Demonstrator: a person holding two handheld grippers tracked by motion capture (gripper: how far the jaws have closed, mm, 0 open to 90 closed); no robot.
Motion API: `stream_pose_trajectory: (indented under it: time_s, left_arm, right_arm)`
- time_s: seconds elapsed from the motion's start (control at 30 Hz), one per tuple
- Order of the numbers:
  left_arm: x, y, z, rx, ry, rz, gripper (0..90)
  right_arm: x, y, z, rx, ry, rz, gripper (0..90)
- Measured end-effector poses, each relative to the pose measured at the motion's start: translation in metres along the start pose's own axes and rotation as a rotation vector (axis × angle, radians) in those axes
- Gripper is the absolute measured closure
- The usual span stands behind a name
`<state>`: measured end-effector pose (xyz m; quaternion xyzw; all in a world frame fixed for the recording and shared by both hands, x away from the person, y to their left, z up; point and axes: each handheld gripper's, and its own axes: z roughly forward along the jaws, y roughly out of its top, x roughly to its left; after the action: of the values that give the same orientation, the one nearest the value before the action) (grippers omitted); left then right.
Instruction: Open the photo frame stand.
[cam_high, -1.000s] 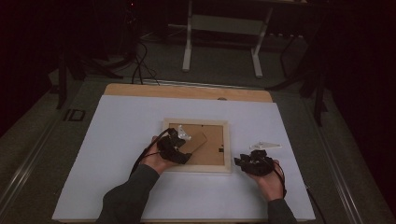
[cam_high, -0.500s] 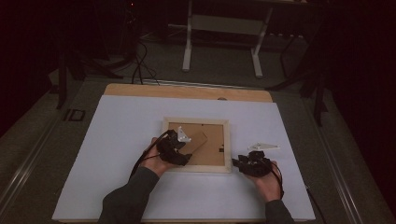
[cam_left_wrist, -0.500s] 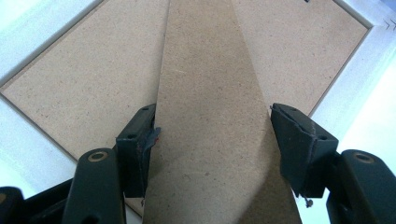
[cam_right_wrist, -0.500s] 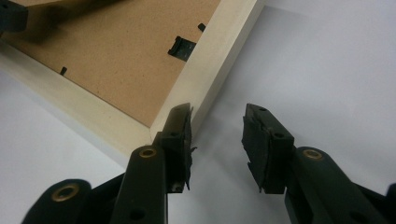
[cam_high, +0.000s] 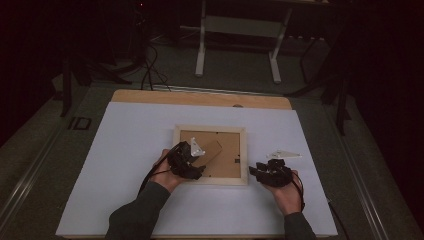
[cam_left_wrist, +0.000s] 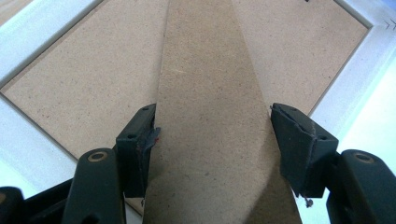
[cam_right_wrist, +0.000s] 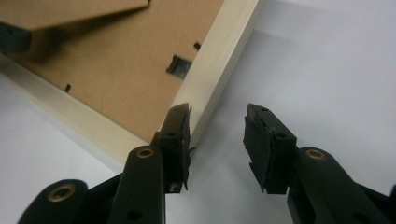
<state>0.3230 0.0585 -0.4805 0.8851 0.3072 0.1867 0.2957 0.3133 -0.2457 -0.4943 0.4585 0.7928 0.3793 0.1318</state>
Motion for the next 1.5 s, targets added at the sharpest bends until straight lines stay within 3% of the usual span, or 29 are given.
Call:
stream_pose_trajectory:
  time_s: [0.77, 1.03, 1.27, 1.5]
  left_arm:
    - [-0.009, -0.005, -0.004, -0.039, 0.049, 0.027, 37.4]
    - [-0.011, -0.006, -0.005, -0.050, 0.059, 0.031, 37.4]
    - [-0.014, -0.007, -0.007, -0.054, 0.073, 0.048, 37.4]
    - [-0.015, -0.007, -0.006, -0.066, 0.080, 0.052, 37.4]
  right_arm:
    - [-0.004, 0.044, 0.019, 0.044, 0.009, -0.046, 60.2]
    - [-0.011, 0.056, 0.026, 0.072, 0.006, -0.031, 60.1]
    - [-0.015, 0.072, 0.035, 0.105, 0.034, -0.035, 58.5]
    - [-0.024, 0.080, 0.043, 0.126, 0.087, 0.009, 57.6]
